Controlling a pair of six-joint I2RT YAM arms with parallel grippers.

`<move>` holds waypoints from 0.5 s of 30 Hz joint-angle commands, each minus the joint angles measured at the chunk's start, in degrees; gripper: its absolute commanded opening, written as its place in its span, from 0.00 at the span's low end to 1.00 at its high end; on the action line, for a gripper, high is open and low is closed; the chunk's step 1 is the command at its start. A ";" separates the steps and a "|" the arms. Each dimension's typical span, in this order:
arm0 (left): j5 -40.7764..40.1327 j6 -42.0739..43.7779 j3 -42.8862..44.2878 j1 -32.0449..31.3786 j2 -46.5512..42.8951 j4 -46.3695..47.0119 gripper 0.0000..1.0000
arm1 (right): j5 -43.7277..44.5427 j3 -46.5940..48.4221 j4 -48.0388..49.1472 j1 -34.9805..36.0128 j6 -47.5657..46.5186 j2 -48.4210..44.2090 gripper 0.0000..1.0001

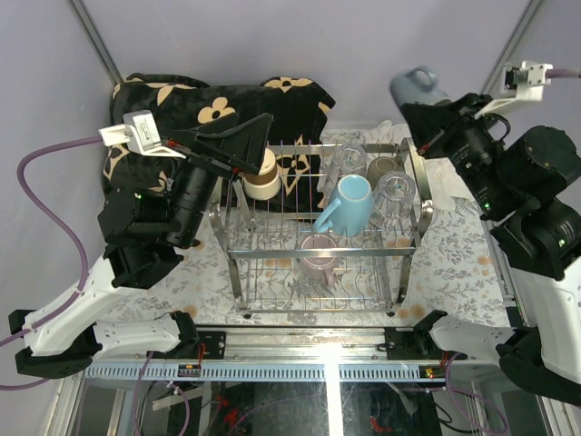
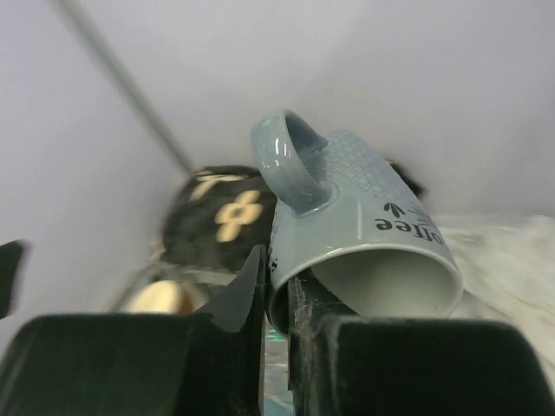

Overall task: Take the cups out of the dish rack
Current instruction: Place the cup at the center of the board.

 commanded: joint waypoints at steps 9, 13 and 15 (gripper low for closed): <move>-0.50 3.48 1.08 0.33 0.35 -1.93 0.89 | 46.72 -9.78 -10.17 -0.15 -7.09 -11.82 0.00; -0.38 3.53 0.74 0.37 0.44 -2.54 0.89 | 49.72 -14.06 -15.05 -0.15 -3.87 -14.20 0.00; -0.21 3.47 0.53 0.42 0.47 -2.89 0.89 | 49.05 -16.91 -17.62 -0.15 -2.32 -14.47 0.00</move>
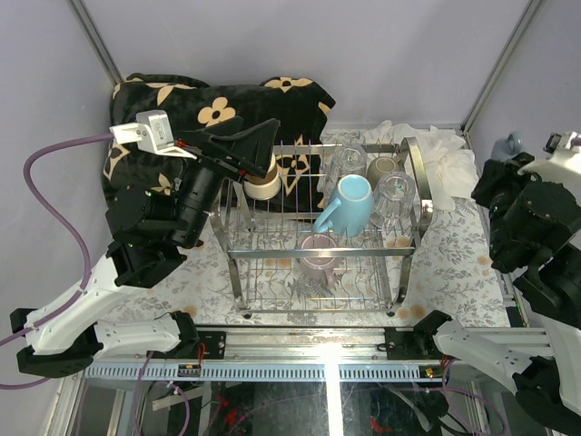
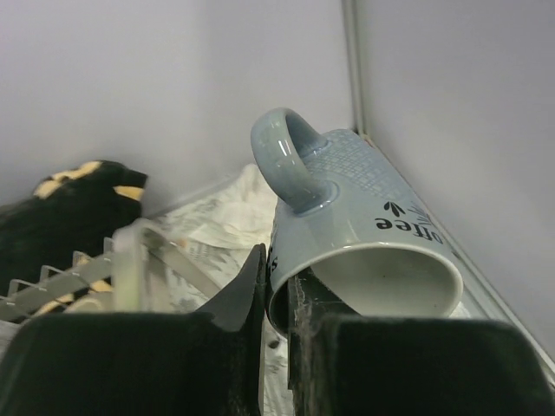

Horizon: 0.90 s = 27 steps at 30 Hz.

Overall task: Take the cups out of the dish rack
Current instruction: Place the cup at the center of the board.

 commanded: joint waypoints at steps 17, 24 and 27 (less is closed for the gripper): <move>0.37 -1.55 -1.82 0.43 -1.77 -2.98 0.89 | 6.68 -3.51 0.18 -1.84 -2.38 7.54 0.00; 0.86 -1.92 -1.90 0.44 -2.26 -3.38 0.89 | -8.26 4.11 0.19 -16.22 -3.31 15.36 0.00; 0.93 -2.23 -2.07 0.43 -2.55 -3.55 0.89 | -14.25 8.52 -1.39 -22.93 -2.96 19.44 0.00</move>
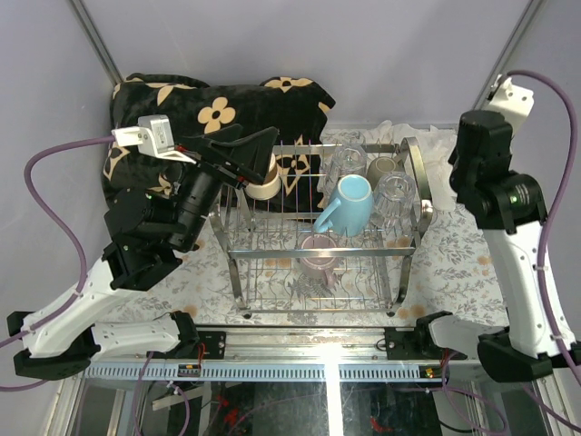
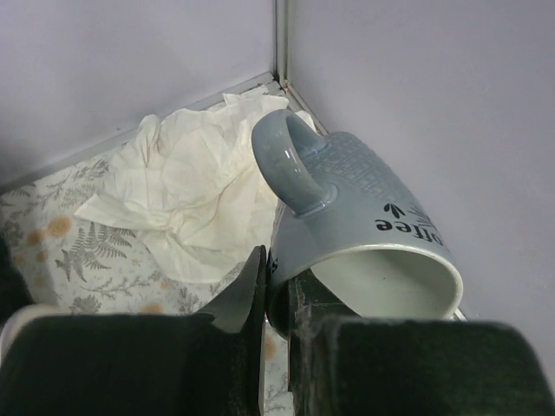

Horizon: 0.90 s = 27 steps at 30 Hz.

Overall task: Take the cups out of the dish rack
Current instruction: Place the cup at the center of the board.

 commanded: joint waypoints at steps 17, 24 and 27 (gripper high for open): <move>1.24 -0.93 -2.36 0.21 -2.70 -2.67 0.89 | -26.40 -9.97 1.80 -27.25 6.60 9.40 0.00; 0.82 -1.61 -4.49 0.29 -4.44 -4.87 0.90 | -30.68 -18.00 3.98 -31.24 8.72 11.82 0.00; 0.55 -1.66 -6.36 0.28 -5.85 -4.48 0.90 | -32.95 -20.13 4.15 -32.31 8.93 13.76 0.00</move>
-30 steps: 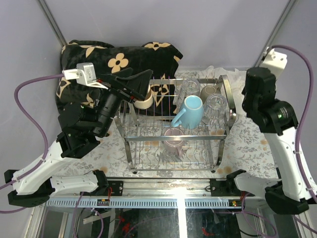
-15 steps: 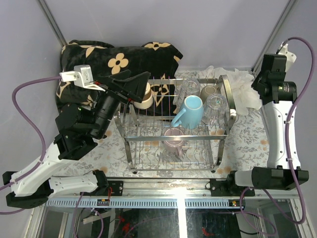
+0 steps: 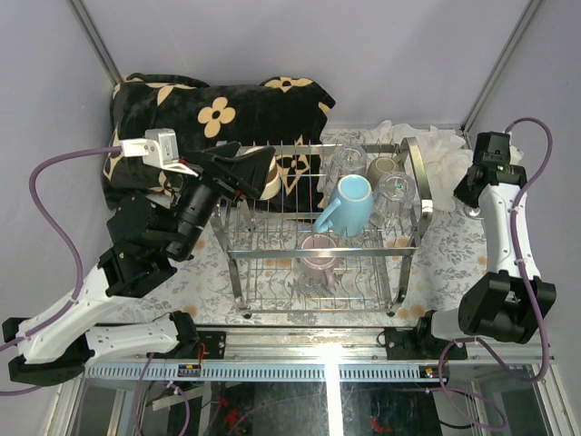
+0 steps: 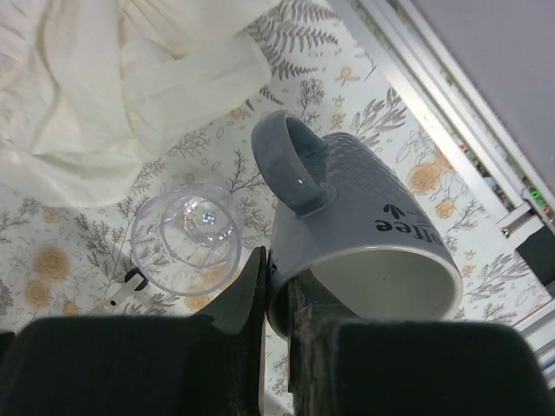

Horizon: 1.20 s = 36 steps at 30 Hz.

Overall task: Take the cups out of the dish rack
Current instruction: Place the cup at the center of the board.

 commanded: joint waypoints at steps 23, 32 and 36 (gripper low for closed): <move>-2.91 -1.22 -5.29 0.21 -6.37 -2.88 0.91 | -13.46 -6.32 8.58 -5.79 3.02 16.09 0.00; -2.55 -1.48 -5.00 0.21 -5.31 -3.03 0.91 | -14.93 -6.43 8.68 -6.68 3.53 20.69 0.00; -2.53 -1.38 -4.60 0.25 -4.91 -3.44 0.92 | -15.21 -5.58 7.82 -6.67 3.73 20.70 0.00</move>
